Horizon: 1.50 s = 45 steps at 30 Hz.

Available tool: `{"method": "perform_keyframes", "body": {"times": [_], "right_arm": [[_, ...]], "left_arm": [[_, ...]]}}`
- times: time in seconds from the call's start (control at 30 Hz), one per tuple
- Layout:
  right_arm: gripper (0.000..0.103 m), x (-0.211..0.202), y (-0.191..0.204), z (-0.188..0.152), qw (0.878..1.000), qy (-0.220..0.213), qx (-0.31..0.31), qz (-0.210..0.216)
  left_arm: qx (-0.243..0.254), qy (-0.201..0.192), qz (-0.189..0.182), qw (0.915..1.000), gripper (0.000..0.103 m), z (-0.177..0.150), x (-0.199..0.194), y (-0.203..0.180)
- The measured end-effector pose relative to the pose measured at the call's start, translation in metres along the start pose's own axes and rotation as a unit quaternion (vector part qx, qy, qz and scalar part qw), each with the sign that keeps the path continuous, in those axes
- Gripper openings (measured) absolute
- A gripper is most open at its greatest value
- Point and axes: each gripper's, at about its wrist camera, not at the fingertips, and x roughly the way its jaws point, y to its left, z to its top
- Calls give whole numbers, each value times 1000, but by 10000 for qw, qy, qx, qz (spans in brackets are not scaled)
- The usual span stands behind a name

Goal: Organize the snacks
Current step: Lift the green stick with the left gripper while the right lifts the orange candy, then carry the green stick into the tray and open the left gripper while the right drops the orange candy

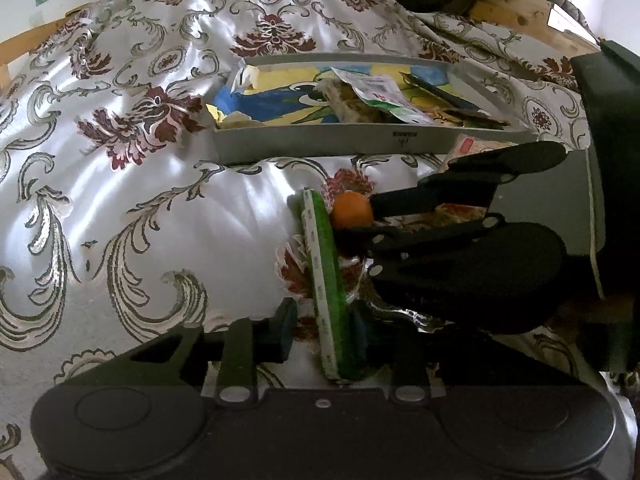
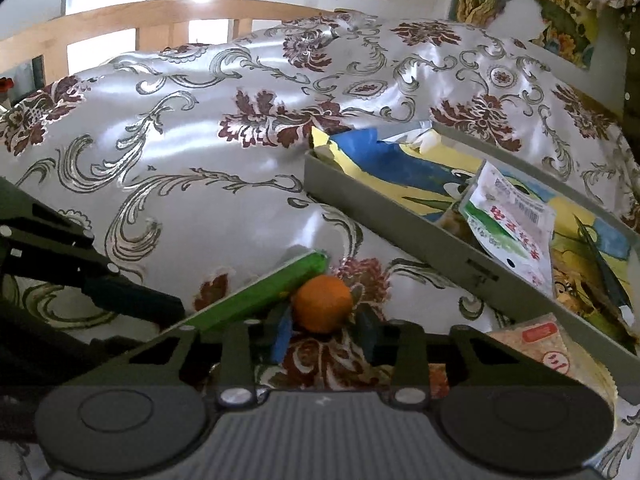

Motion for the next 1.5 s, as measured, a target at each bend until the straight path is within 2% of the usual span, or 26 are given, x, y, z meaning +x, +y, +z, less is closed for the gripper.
{"method": "perform_keyframes", "body": {"times": [0.03, 0.23, 0.43, 0.6, 0.8, 1.3, 1.5], "right_arm": [[36, 0, 0, 0, 10000, -3, 2, 11], [35, -1, -3, -1, 9999, -46, 136, 54], [35, -4, -7, -1, 9996, -110, 264, 56], [34, -8, -7, -1, 9994, -215, 279, 15], [34, -13, -7, 1, 9989, -363, 305, -11], [34, -21, -8, 5, 9976, -589, 340, -109], [34, -32, -13, 10, 9949, -861, 466, -227]], "left_arm": [[-27, -13, -60, 10000, 22, 0, -1, 0], [-126, -32, -92, 9999, 20, 1, -2, 1], [-355, -125, 124, 9992, 18, 3, -8, 6], [-735, -316, 230, 9965, 18, 6, -15, 16], [-932, -584, 250, 9936, 18, 8, -22, 20], [-1079, -1101, 179, 9879, 18, 10, -36, 24], [-1164, -1432, 30, 9828, 18, 20, -34, 26]]}}
